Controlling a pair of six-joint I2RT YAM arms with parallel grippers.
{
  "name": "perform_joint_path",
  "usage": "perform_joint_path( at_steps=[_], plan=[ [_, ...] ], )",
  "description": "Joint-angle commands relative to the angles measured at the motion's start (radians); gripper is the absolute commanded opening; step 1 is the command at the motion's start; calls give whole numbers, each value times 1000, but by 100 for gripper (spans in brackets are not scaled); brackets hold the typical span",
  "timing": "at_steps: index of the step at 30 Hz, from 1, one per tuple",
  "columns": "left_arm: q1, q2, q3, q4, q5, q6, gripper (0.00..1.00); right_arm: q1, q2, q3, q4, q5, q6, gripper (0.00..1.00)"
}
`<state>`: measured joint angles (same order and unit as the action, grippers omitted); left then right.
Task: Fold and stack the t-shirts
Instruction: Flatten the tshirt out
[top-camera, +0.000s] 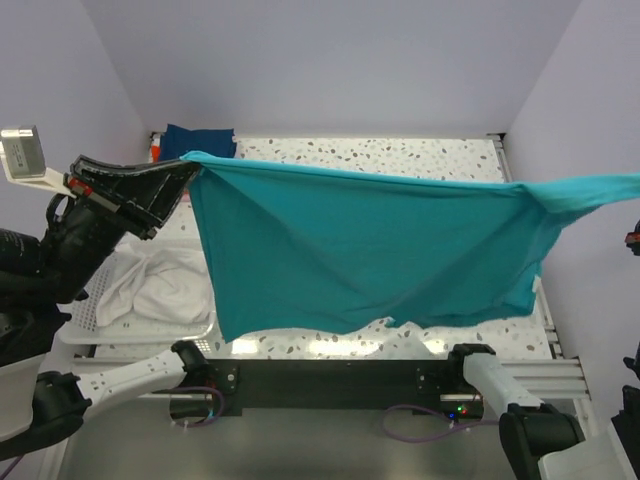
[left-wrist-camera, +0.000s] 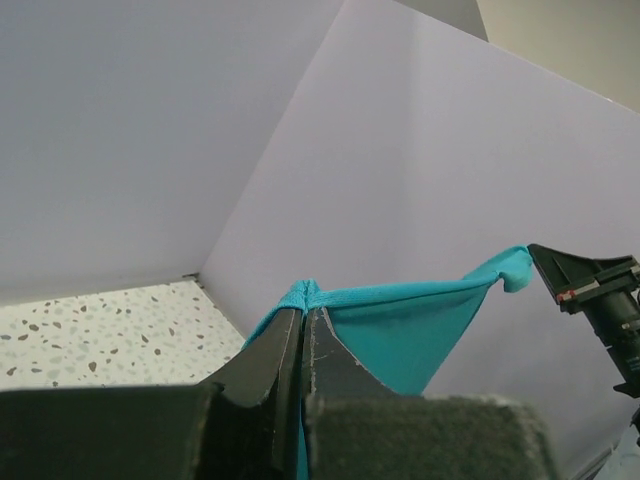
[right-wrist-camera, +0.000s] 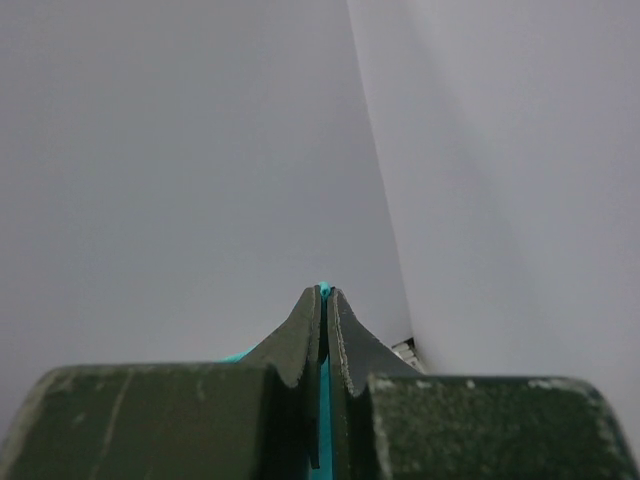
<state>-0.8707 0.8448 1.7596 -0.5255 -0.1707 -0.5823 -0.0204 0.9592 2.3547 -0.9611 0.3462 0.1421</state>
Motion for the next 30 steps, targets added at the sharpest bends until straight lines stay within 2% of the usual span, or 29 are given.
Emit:
perform_joint_path(
  at_steps=[1, 4, 8, 10, 12, 14, 15, 16, 18, 20, 22, 23, 27, 30],
  plan=[
    [6, 23, -9, -11, -67, 24, 0, -4, 29, -69, 68, 14, -67, 0],
    [6, 53, -76, -33, -202, 15, 0, -4, 47, -178, 130, 20, -78, 0],
    [6, 98, -233, -45, -522, -49, 0, -4, 98, -354, 214, 36, -58, 0],
    [27, 152, -313, -42, -572, -85, 0, -4, 143, -461, 232, 45, -33, 0],
    [102, 232, -375, -28, -494, -100, 0, -4, 162, -608, 306, 44, -3, 0],
    [253, 298, -429, 31, -330, -105, 0, -4, 185, -714, 379, 14, 14, 0],
    [292, 375, -468, 60, -288, -90, 0, -4, 200, -803, 453, -4, 19, 0],
    [359, 419, -482, 93, -191, -76, 0, -4, 222, -839, 484, -13, 25, 0],
    [410, 558, -488, 172, -115, -53, 0, -4, 323, -900, 541, -38, 40, 0],
    [461, 661, -467, 232, -47, -39, 0, -4, 460, -917, 571, -39, 50, 0],
    [499, 830, -387, 245, -9, -11, 0, -4, 560, -917, 620, -36, 53, 0],
    [512, 949, -349, 228, 6, -4, 0, -3, 655, -890, 625, -36, 57, 0],
    [571, 1217, -94, 168, 88, 19, 0, -4, 878, -792, 639, -53, 60, 0],
    [599, 1335, -8, 174, 134, 24, 0, -4, 982, -698, 622, -64, 57, 0]
  ],
)
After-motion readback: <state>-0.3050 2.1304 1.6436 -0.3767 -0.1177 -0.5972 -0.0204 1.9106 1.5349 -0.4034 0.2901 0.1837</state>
